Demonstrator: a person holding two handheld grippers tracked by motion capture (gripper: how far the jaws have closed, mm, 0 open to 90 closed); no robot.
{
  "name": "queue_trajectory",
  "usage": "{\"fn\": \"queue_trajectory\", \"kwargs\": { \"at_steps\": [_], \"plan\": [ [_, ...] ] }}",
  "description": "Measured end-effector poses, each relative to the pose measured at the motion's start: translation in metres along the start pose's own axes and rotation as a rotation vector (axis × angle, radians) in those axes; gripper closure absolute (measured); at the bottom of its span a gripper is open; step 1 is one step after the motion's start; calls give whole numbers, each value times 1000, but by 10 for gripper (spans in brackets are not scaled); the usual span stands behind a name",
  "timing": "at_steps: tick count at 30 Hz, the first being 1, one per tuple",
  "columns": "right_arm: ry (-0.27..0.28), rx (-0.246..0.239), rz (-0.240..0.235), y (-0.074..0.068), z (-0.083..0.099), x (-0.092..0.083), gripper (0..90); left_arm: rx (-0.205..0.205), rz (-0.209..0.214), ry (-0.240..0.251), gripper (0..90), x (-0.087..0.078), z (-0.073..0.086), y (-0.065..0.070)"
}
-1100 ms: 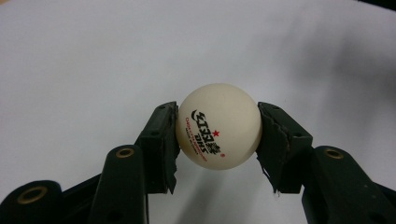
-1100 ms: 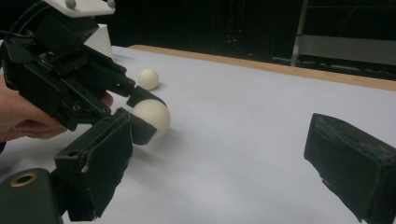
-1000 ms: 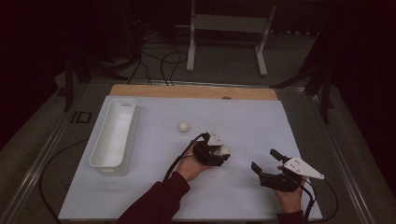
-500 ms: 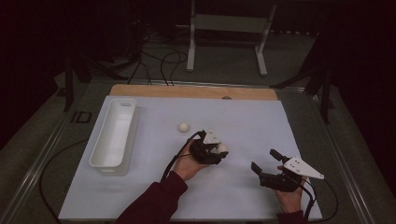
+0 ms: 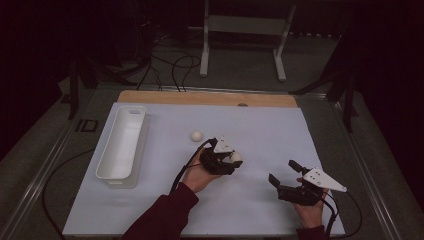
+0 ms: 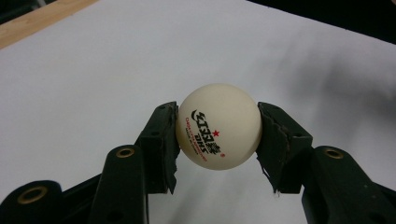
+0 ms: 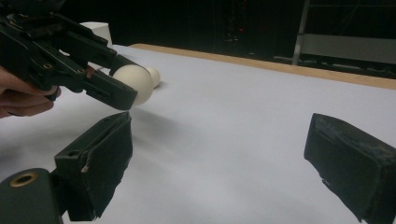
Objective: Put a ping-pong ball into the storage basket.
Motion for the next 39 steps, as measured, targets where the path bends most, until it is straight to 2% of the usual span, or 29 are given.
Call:
{"fn": "queue_trajectory", "kwargs": {
  "at_steps": [39],
  "plan": [
    [1, 0, -1, 0, 0, 0, 77, -6, -45, 59, 507, -31, -11, -17]
  ]
}}
Point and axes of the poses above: each handheld gripper's, and its own axes: x roughly forward along the jaws, z roughly out of its underside, y roughly to its right, the point moved 10 cm from there along x, roughly forward along the jaws, and after that the axes turned 7 degrees about y, right-handed, at the moved point
